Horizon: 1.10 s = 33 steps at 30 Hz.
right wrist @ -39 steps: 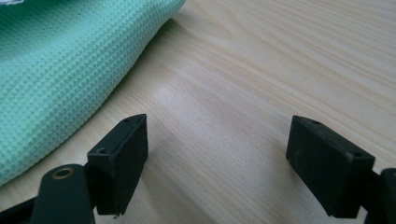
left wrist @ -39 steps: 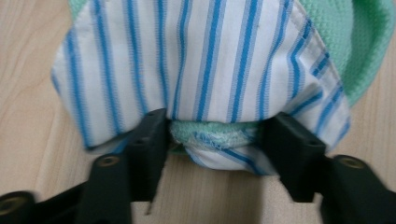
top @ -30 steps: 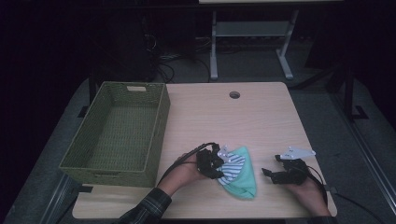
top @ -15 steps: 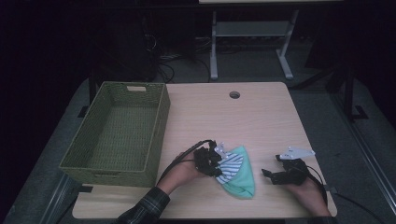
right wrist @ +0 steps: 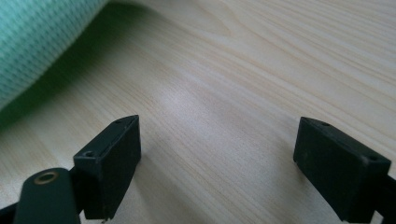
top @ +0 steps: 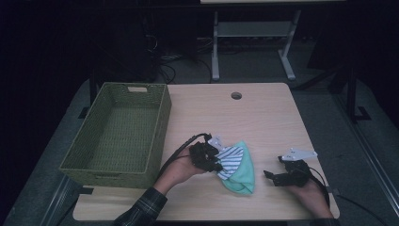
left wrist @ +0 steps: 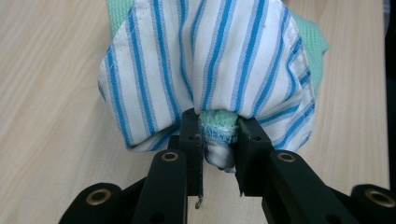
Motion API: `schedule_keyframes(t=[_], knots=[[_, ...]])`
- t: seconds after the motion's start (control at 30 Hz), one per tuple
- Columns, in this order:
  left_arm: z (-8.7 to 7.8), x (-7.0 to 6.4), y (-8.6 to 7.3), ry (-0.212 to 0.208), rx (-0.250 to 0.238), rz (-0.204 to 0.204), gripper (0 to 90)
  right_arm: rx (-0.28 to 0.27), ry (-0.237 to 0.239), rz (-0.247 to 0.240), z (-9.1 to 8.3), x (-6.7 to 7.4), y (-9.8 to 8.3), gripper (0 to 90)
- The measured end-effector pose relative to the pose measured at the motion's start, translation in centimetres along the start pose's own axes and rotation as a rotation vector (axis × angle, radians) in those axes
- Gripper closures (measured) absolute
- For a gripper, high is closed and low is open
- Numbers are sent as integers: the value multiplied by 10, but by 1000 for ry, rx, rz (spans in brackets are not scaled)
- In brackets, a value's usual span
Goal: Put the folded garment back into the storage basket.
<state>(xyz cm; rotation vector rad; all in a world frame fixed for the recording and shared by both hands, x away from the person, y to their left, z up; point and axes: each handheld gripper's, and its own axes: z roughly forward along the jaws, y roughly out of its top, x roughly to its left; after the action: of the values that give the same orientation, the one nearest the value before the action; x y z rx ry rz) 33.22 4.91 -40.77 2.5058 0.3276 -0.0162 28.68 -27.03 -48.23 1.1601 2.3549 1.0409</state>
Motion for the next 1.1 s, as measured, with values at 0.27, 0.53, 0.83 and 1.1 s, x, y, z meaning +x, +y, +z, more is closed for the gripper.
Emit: schedule_keyframes(t=[0.27,0.53,0.83,1.1], knots=[[-17,3,4,5,-25,-14,750,6,0,10,0,1,0,132],[-35,5,11,22,-36,-24,750,10,3,5,0,1,0,113],[-52,10,10,31,-42,-41,750,13,4,6,1,1,1,87],[-77,19,7,58,-60,-64,749,12,3,4,1,1,1,86]])
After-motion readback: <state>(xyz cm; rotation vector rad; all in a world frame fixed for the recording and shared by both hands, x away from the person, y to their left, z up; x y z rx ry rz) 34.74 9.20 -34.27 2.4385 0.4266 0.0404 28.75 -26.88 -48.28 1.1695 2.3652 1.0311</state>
